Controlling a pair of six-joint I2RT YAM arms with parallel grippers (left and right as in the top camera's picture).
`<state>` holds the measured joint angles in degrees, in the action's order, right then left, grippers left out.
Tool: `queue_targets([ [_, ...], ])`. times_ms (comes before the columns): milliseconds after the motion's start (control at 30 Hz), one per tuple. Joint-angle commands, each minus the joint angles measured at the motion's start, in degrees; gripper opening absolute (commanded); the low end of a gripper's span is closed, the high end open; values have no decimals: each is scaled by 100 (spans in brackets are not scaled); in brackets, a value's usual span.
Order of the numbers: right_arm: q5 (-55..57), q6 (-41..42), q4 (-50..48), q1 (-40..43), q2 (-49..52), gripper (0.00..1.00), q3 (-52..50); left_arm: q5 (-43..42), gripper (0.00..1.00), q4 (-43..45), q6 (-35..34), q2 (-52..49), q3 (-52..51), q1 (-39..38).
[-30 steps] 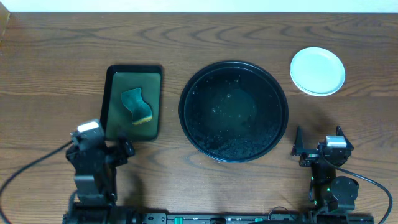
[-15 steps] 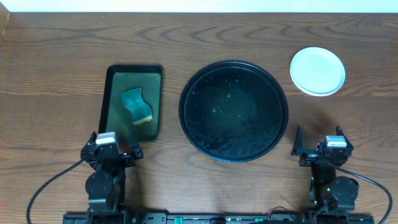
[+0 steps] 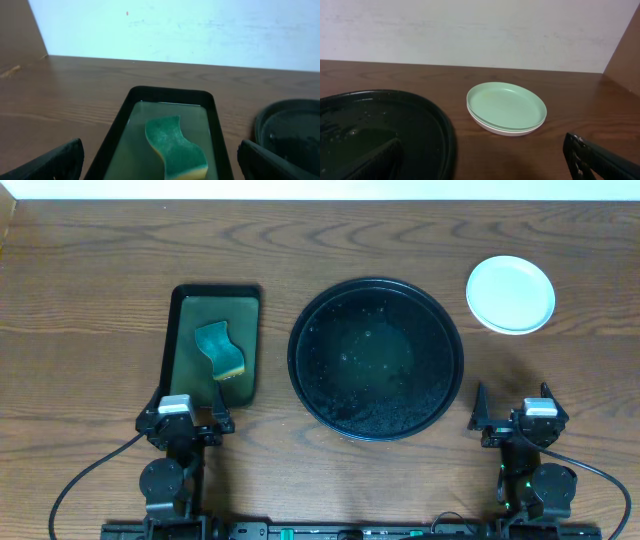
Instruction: Clean dirty plates on tray and stack at the side
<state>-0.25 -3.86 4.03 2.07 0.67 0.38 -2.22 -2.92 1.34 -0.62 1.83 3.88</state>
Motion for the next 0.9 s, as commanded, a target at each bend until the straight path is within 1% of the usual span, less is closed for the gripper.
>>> queue_targets([
  [0, -24, -70, 26, 31, -39, 99, -9, 289, 98, -52, -479, 55, -160, 17],
  [67, -24, -68, 26, 31, -39, 99, -9, 289, 98, 205, -682, 55, -160, 17],
  [167, -24, -70, 26, 31, -39, 99, -9, 289, 98, 767, -680, 55, -160, 17],
  [233, -24, -70, 26, 31, -39, 99, -9, 278, 98, 837, -680, 55, -160, 17],
  [567, -24, -70, 26, 31, -39, 99, -9, -13, 98, -111, -588, 55, -160, 17],
  [733, -24, -68, 26, 31, -39, 99, -9, -22, 98, -111, -529, 55, -160, 17],
  [867, -24, -70, 26, 31, -39, 99, -9, -186, 98, -109, -111, 55, -160, 13],
])
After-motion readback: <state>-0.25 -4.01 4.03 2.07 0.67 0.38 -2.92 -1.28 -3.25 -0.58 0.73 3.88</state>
